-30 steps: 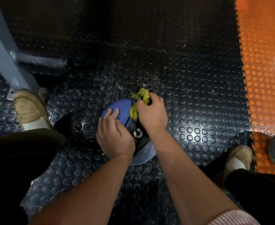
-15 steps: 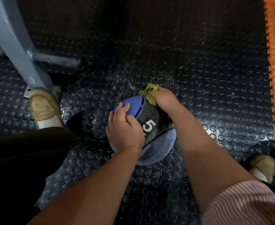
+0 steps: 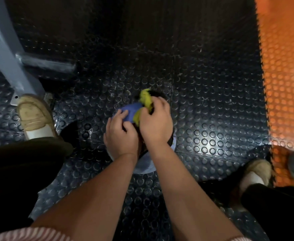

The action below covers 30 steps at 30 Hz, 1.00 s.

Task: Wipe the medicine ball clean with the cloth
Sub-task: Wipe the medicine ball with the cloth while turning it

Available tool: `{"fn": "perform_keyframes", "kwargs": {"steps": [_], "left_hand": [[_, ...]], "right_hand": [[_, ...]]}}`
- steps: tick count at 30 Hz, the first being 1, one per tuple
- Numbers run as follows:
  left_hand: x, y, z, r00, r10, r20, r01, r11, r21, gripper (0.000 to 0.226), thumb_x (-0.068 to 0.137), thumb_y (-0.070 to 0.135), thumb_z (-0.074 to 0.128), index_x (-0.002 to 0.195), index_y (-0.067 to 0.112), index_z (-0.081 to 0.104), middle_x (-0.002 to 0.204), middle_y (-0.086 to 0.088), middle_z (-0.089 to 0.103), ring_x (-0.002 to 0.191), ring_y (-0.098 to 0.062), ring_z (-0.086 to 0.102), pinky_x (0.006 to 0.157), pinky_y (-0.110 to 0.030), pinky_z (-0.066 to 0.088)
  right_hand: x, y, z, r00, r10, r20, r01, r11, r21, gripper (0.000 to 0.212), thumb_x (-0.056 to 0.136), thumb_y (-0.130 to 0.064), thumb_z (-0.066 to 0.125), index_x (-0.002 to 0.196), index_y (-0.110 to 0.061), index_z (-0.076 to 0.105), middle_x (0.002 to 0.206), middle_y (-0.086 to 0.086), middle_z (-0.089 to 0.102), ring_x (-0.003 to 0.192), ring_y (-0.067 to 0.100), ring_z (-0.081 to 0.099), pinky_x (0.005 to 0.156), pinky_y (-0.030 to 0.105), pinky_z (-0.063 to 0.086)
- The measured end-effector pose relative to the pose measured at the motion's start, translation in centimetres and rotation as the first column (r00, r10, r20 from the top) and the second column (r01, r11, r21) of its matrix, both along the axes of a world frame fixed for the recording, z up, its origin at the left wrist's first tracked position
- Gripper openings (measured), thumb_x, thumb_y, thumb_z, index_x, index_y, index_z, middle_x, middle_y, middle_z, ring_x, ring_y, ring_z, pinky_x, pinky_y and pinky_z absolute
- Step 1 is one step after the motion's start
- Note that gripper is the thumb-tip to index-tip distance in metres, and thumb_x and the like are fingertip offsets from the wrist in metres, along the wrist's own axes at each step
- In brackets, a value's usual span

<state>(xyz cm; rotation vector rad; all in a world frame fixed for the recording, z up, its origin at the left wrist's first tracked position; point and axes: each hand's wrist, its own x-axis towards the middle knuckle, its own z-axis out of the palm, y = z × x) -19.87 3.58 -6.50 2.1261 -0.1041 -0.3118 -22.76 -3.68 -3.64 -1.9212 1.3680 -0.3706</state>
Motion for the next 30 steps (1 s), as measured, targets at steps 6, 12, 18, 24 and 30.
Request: {"fn": "perform_keyframes", "kwargs": {"steps": [6, 12, 18, 24, 30], "left_hand": [[-0.7, -0.2, -0.1, 0.994, -0.104, 0.037, 0.104, 0.994, 0.015, 0.048, 0.085, 0.029, 0.032, 0.116, 0.026, 0.068, 0.136, 0.013, 0.056, 0.138, -0.017, 0.039, 0.114, -0.049, 0.031], [-1.1, 1.0, -1.0, 0.991, -0.076, 0.108, 0.08, 0.996, -0.028, 0.049, 0.087, 0.031, 0.031, 0.117, 0.019, 0.069, 0.132, 0.013, 0.056, 0.134, -0.022, 0.045, 0.108, -0.051, 0.038], [-0.4, 0.4, -0.2, 0.994, -0.058, 0.092, 0.057, 0.998, 0.003, 0.043, 0.088, 0.02, 0.037, 0.114, 0.013, 0.071, 0.13, 0.003, 0.062, 0.124, -0.017, 0.053, 0.106, -0.046, 0.041], [0.6, -0.2, 0.4, 0.999, -0.038, 0.037, 0.038, 0.999, 0.018, 0.043, 0.086, 0.019, 0.038, 0.113, 0.012, 0.071, 0.127, -0.002, 0.064, 0.119, -0.023, 0.055, 0.101, -0.04, 0.044], [1.6, 1.5, 0.2, 0.98, 0.15, -0.13, -0.148, 0.989, 0.028, 0.016, 0.093, 0.006, 0.042, 0.081, 0.004, 0.052, 0.08, -0.015, 0.051, 0.076, -0.026, 0.043, 0.065, -0.038, 0.029]], "right_hand": [[-3.5, -6.1, -3.8, 0.904, -0.412, -0.117, 0.415, 0.776, 0.476, 0.033, 0.095, -0.021, 0.044, 0.122, -0.008, 0.058, 0.117, 0.016, 0.061, 0.07, 0.014, 0.052, 0.058, 0.022, 0.04], [-4.0, -7.0, -6.5, 0.87, -0.46, -0.177, 0.442, 0.566, 0.696, 0.036, 0.094, -0.029, 0.041, 0.111, -0.004, 0.06, 0.111, 0.016, 0.061, 0.102, 0.03, 0.058, 0.091, 0.038, 0.048], [-2.8, -4.0, -2.8, 0.915, -0.403, 0.032, 0.331, 0.792, 0.513, 0.021, 0.091, -0.024, 0.041, 0.072, -0.022, 0.046, 0.076, 0.0, 0.05, 0.065, 0.016, 0.043, 0.068, 0.033, 0.034], [-0.5, 0.5, 0.2, 0.998, -0.008, 0.068, 0.009, 1.0, -0.016, 0.033, 0.087, -0.025, 0.048, 0.115, -0.016, 0.062, 0.128, -0.002, 0.054, 0.105, 0.02, 0.057, 0.084, 0.033, 0.04], [-0.2, 1.3, -0.1, 0.82, 0.571, 0.051, -0.545, 0.804, -0.238, 0.042, 0.08, -0.029, 0.044, 0.11, -0.009, 0.066, 0.127, 0.005, 0.06, 0.107, 0.024, 0.058, 0.088, 0.03, 0.034]]}}
